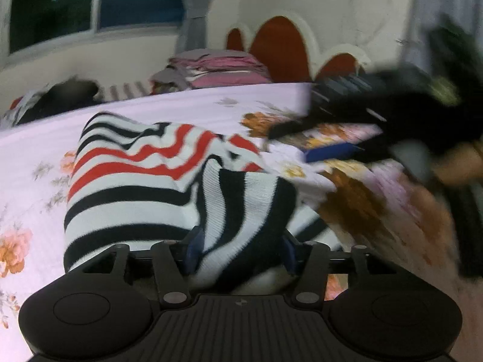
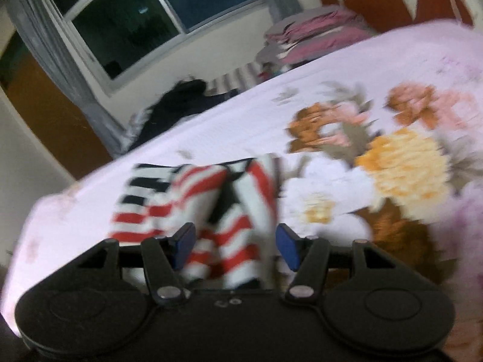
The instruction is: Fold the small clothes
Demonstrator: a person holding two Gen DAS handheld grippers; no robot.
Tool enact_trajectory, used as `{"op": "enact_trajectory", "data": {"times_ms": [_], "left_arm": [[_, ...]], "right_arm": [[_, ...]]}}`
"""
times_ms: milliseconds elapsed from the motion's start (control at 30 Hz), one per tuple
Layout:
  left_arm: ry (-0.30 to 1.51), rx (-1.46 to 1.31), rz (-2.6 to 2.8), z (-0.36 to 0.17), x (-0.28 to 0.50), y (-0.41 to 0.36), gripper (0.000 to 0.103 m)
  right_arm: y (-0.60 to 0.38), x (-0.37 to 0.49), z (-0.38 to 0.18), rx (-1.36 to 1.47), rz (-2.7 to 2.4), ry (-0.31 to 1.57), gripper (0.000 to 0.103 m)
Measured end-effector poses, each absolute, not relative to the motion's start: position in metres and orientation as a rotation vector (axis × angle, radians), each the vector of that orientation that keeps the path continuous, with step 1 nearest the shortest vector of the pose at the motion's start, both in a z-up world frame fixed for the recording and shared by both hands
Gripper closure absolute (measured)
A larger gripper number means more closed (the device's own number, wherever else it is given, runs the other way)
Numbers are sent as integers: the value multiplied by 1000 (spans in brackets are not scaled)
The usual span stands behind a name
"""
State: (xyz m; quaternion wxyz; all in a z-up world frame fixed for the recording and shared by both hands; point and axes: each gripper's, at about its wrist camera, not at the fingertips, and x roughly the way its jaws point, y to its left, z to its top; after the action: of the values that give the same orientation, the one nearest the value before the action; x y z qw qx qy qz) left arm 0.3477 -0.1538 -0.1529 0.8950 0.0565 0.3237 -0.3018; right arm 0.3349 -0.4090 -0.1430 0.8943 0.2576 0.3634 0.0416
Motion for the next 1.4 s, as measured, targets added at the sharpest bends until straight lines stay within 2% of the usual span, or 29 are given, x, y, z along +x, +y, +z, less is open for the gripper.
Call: {"op": "enact_trajectory", "data": {"times_ms": [33, 67, 100, 333, 400, 433, 500, 567, 600, 867, 1067, 1167, 1400], "left_arm": [[670, 124, -634, -151, 341, -151, 51], [671, 110, -636, -147, 335, -146, 51], [673, 93, -632, -143, 332, -139, 51], [644, 7, -493, -118, 326, -76, 51], [641, -28, -436, -116, 329, -57, 51], [648, -44, -405, -117, 332, -48, 51], [663, -85, -354, -118, 339, -34, 51], [672, -127, -317, -120, 343, -22, 51], [676, -140, -307, -123, 348, -18, 51], [688, -168, -356, -129, 367, -32, 51], [717, -188, -440, -138, 375, -59, 51], [753, -179, -455, -148, 381, -70, 51], [790, -129, -435, -158, 389, -72, 50]], "right_arm": [[-407, 340, -144, 569, 107, 770, 39], [-405, 347, -148, 601, 130, 800, 31], [-402, 354, -153, 625, 152, 830, 29], [-384, 388, -181, 658, 195, 947, 33], [-380, 395, -185, 653, 193, 957, 45], [-378, 398, -186, 642, 187, 962, 47], [-375, 397, -187, 614, 169, 959, 69], [-371, 394, -188, 608, 179, 945, 80], [-369, 392, -184, 589, 187, 928, 82], [-365, 365, -144, 366, 147, 747, 83], [-388, 358, -172, 397, 42, 782, 83], [-394, 359, -186, 463, 47, 817, 79], [-404, 325, -165, 495, 80, 821, 67]]}}
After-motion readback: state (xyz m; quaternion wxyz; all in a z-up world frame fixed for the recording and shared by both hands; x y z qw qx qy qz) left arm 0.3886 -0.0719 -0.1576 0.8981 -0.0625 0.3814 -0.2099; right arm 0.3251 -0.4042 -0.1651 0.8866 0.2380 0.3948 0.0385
